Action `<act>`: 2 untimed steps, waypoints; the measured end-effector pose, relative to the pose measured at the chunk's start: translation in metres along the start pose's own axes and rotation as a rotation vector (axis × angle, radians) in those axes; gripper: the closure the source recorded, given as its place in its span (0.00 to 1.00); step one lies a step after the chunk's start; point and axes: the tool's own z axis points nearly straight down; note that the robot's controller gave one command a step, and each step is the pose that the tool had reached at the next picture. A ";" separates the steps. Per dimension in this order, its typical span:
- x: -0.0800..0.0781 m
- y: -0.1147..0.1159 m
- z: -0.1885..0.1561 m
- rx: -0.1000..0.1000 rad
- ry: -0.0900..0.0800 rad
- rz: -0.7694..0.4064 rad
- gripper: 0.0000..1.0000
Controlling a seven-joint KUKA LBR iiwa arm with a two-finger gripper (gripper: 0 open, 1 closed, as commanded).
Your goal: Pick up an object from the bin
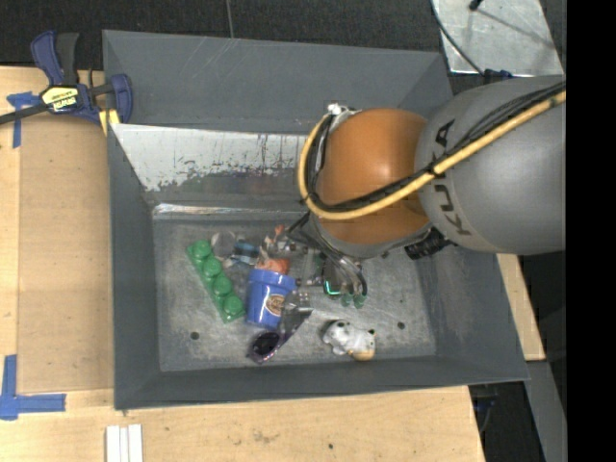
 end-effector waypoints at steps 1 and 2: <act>-0.002 0.000 -0.004 -0.002 -0.008 0.002 0.00; -0.006 0.001 0.029 -0.001 -0.016 -0.141 0.00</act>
Offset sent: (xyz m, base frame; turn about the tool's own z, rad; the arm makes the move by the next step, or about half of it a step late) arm 0.0081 0.0008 -0.1023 -0.4039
